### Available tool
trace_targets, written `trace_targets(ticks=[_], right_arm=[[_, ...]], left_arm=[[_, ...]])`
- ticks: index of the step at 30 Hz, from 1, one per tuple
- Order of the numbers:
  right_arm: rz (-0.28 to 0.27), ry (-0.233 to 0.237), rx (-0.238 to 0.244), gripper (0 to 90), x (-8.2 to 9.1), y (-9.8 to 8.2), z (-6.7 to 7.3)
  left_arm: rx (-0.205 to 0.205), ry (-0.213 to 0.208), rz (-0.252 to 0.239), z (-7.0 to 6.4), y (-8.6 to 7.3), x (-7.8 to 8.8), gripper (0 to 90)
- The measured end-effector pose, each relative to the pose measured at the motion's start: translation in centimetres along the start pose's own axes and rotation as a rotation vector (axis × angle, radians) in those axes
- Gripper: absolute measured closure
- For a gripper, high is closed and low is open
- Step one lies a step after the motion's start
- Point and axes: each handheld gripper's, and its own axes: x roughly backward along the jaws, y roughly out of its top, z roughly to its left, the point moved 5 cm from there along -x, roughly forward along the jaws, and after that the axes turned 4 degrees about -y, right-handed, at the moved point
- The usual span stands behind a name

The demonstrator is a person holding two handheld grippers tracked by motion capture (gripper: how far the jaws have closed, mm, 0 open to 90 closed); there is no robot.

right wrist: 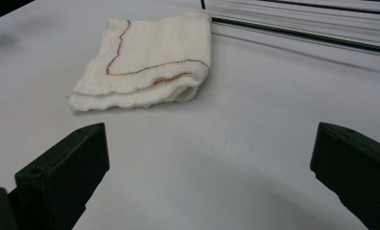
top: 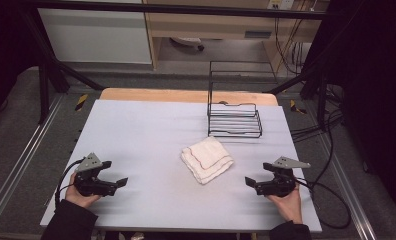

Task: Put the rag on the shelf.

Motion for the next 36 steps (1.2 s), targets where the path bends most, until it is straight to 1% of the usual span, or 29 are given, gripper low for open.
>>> trace_targets(ticks=[2,5,10,14,17,18,19,20,21,23,24,25,27,28,29,31,32,33,34,36], right_arm=[[0.003,0.005,0.007,0.5,-0.2,0.1,0.3],[0.007,0.007,0.006,0.4,-0.4,0.2,0.6],[0.011,0.013,0.02,0.5,-0.9,0.5,1.4],[0.015,0.012,0.022,0.5,-1.2,0.7,1.9],[0.024,0.013,0.04,0.7,-1.5,0.9,2.5],[0.028,0.018,0.042,0.7,-1.8,1.1,2.9],[0.028,0.018,0.042,0.7,-1.8,1.1,2.9],[0.029,0.024,0.055,1.2,-2.1,1.3,3.5],[0.029,0.024,0.055,1.2,-2.1,1.3,3.5],[0.024,0.028,0.071,1.8,-2.4,1.6,4.0],[0.027,0.033,0.077,2.3,-2.7,1.8,4.6],[0.027,0.033,0.077,2.3,-2.7,1.8,4.6],[0.029,0.036,0.086,3.2,-3.0,2.0,5.2],[0.032,0.036,0.098,3.9,-3.4,2.3,5.8],[0.032,0.036,0.098,3.9,-3.4,2.3,5.8],[0.038,0.032,0.106,4.7,-3.8,2.4,6.3],[0.042,0.031,0.103,5.3,-4.0,2.5,6.6],[0.048,0.025,0.125,7.2,-4.3,2.7,7.1],[0.048,0.025,0.125,7.2,-4.3,2.7,7.1],[0.052,0.039,0.134,9.7,-5.0,2.9,7.9]], left_arm=[[0.0,-0.001,-0.003,0.0,0.0,0.0,6.2],[-0.002,0.0,0.004,0.0,0.0,-0.1,6.2],[-0.002,0.002,0.007,-0.1,0.0,-0.2,6.2],[0.0,0.001,0.005,-0.1,0.0,-0.2,6.2],[0.0,0.002,0.005,-0.1,0.0,-0.1,6.3],[0.002,0.004,0.001,-0.1,0.1,-0.1,6.3],[0.003,0.004,-0.001,-0.1,0.1,-0.1,6.3],[0.003,0.004,0.001,-0.1,0.1,-0.1,6.2],[0.003,0.005,0.001,-0.1,0.1,-0.1,6.2],[0.005,0.005,0.0,-0.1,0.1,-0.1,6.3],[0.005,0.007,0.0,-0.1,0.1,-0.1,6.3],[0.004,0.008,0.0,-0.1,0.1,0.0,6.3],[0.002,0.009,-0.001,-0.1,0.1,0.0,6.4],[0.003,0.009,-0.001,-0.1,0.1,0.0,6.4],[0.002,0.01,-0.001,-0.1,0.1,0.0,6.4],[0.004,0.011,-0.004,-0.2,0.2,-0.1,6.4],[0.004,0.012,-0.004,-0.2,0.2,-0.1,6.4],[0.0,0.013,-0.004,-0.2,0.2,0.0,6.4],[0.002,0.014,-0.004,-0.2,0.2,0.0,6.4],[0.0,0.015,-0.001,-0.2,0.1,0.0,6.5]])
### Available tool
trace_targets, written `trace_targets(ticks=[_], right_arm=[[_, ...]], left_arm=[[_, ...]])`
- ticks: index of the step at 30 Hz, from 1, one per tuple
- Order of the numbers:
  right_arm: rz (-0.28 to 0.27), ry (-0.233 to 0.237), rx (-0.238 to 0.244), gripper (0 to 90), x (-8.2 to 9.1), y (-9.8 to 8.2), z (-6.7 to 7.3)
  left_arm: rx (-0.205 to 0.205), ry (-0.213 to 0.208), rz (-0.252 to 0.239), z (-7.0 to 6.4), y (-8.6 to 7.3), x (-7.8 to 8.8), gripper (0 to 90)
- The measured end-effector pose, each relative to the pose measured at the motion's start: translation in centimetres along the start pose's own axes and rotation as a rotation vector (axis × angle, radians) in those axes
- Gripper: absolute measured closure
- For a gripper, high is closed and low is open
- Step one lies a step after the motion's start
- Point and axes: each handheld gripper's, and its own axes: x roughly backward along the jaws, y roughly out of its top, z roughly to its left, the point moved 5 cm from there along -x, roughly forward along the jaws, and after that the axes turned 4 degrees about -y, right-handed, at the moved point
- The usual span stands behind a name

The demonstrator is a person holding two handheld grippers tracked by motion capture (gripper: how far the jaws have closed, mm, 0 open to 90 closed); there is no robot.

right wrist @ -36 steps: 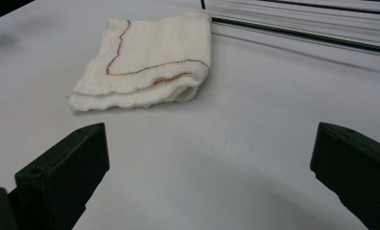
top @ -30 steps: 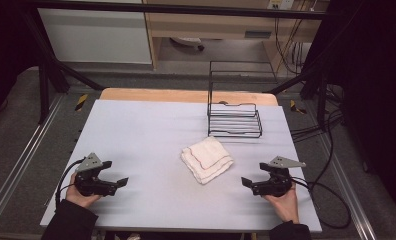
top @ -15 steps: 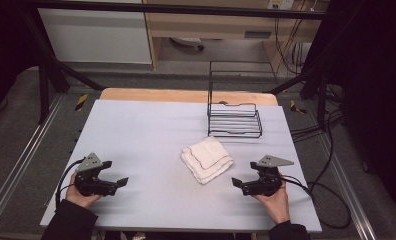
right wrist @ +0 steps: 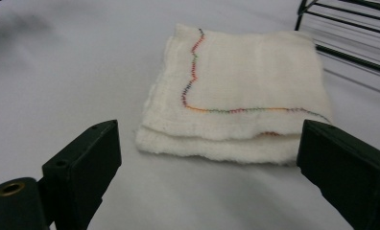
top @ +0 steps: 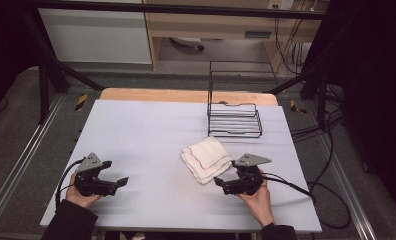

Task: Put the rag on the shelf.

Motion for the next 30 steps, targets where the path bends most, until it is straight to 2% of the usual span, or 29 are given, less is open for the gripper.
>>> trace_targets(ticks=[5,6,8,13,15,16,18,19,22,30], right_arm=[[0.022,0.006,0.023,14.3,-1.1,0.4,1.1],[0.031,0.016,0.029,18.1,-1.7,0.6,1.6],[0.038,0.022,0.036,19.9,-1.9,0.6,1.9],[0.07,0.03,0.086,32.8,-3.6,0.8,3.1],[0.081,0.038,0.086,39.2,-4.0,0.9,3.5],[0.081,0.038,0.086,39.2,-4.0,0.9,3.5],[0.104,0.03,0.112,45.1,-4.8,0.8,3.8],[0.104,0.03,0.112,45.1,-4.8,0.8,3.8],[0.127,0.023,0.117,52.7,-5.5,0.6,4.1],[0.124,0.0,0.139,54.8,-6.0,0.3,3.9]], left_arm=[[0.0,0.003,0.001,0.1,0.0,0.0,6.5],[0.001,0.003,0.002,0.1,0.0,0.0,6.5],[0.001,0.004,0.001,0.1,0.0,0.0,6.5],[0.002,0.004,0.0,0.1,0.0,0.0,6.5],[0.005,0.005,-0.002,0.1,0.0,0.0,6.6],[0.003,0.004,0.0,0.1,-0.1,0.0,6.6],[0.002,0.003,0.0,0.1,-0.1,0.0,6.7],[0.002,0.003,0.0,0.1,-0.1,0.1,6.7],[0.002,0.002,0.0,0.1,-0.1,0.1,6.9],[0.001,0.003,0.004,0.1,-0.1,0.0,7.1]])
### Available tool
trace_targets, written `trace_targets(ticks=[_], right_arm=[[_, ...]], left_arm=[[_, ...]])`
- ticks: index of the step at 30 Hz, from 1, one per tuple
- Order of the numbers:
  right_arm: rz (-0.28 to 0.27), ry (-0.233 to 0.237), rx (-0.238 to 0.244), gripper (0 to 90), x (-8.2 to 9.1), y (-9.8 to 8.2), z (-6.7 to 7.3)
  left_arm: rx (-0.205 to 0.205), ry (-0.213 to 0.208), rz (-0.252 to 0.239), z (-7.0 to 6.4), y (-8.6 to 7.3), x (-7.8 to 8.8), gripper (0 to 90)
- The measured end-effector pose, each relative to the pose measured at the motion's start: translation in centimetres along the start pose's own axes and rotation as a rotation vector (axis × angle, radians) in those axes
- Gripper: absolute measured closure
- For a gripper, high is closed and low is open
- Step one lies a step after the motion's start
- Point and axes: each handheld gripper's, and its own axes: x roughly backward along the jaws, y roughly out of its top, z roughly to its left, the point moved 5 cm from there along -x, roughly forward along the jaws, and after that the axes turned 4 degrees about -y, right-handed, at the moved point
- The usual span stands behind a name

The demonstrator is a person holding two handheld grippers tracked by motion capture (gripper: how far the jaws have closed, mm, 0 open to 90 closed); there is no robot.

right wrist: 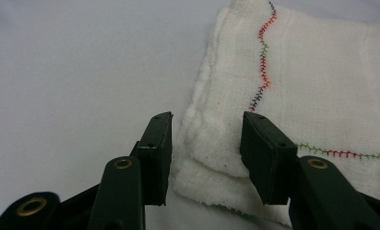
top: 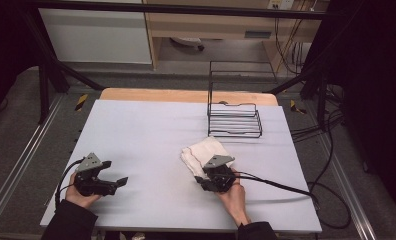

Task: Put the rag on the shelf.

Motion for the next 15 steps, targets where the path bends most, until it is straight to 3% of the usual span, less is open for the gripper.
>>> trace_targets(ticks=[5,6,8,10,15], right_arm=[[-0.001,-0.018,0.042,56.1,-0.09,-0.11,0.2],[0.016,-0.051,0.091,57.1,-0.18,-0.04,0.44],[0.025,-0.085,0.128,57.1,-0.38,0.04,0.76],[0.023,-0.089,0.125,57.4,-0.44,0.06,0.79],[0.027,-0.113,0.12,68.3,-0.4,0.1,0.48]], left_arm=[[0.0,0.002,0.001,0.02,0.0,0.0,7.3],[0.0,0.001,0.001,0.02,-0.01,0.0,7.4],[0.0,0.001,0.0,0.01,0.0,0.01,7.5],[-0.001,0.001,0.0,-0.01,0.01,0.02,7.5],[-0.001,0.002,0.0,0.01,0.0,0.06,7.5]])
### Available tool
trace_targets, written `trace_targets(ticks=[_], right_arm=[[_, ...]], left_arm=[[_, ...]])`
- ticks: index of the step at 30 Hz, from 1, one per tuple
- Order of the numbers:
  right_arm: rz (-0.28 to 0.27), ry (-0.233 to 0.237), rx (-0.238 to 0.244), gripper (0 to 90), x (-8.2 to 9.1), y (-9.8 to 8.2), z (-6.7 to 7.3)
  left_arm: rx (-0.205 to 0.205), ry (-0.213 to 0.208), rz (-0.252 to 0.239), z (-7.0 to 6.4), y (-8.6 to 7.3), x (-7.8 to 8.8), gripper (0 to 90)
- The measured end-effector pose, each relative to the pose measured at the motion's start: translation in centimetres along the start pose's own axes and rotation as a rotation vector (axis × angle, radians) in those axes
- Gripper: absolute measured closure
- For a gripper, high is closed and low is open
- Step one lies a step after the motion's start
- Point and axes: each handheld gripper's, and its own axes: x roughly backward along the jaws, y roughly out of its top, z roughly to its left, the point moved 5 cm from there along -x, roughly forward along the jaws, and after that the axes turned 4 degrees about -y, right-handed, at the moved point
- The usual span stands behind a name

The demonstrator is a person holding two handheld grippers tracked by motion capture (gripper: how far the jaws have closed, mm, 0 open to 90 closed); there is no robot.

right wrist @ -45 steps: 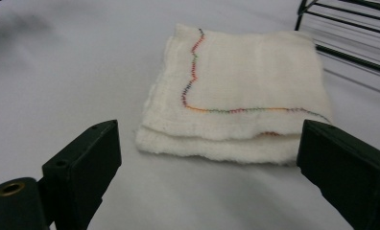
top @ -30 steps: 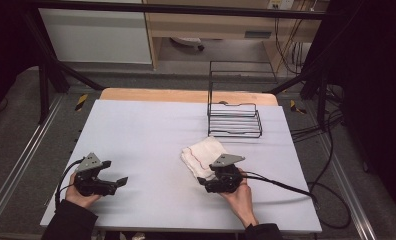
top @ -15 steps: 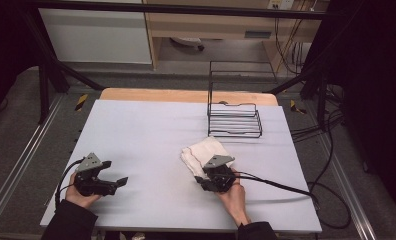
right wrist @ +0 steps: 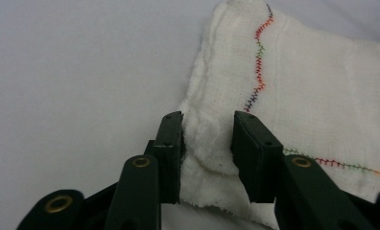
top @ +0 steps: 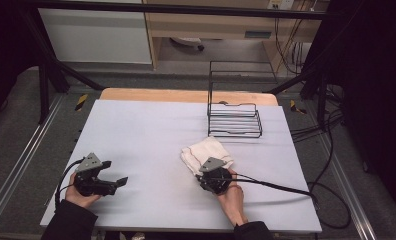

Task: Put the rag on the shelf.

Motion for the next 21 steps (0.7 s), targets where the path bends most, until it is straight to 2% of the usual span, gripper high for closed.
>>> trace_targets(ticks=[2,4,6,9,13,18,21], right_arm=[[-0.001,-0.003,-0.003,70.1,0.0,0.0,-0.1],[0.002,-0.017,-0.01,76.5,0.0,0.0,-0.3],[0.0,-0.017,-0.02,77.7,0.0,0.1,-0.3],[-0.006,0.004,-0.067,81.0,0.0,0.1,-0.6],[-0.011,0.021,-0.105,82.8,0.1,0.1,-0.8],[-0.006,0.035,-0.107,83.6,0.4,0.2,-0.9],[-0.006,0.06,-0.111,83.9,1.2,0.4,-0.9]], left_arm=[[0.0,0.0,0.0,0.0,0.0,0.0,7.6],[-0.001,0.0,0.0,0.0,0.0,0.0,7.6],[-0.002,0.0,0.0,0.0,0.0,0.0,7.6],[-0.001,0.0,0.0,0.0,0.0,0.0,7.6],[0.001,-0.001,-0.003,0.0,0.0,0.1,7.7],[0.001,0.0,-0.003,0.0,0.0,0.1,7.7],[0.002,0.0,-0.003,0.0,0.0,0.1,7.7]])
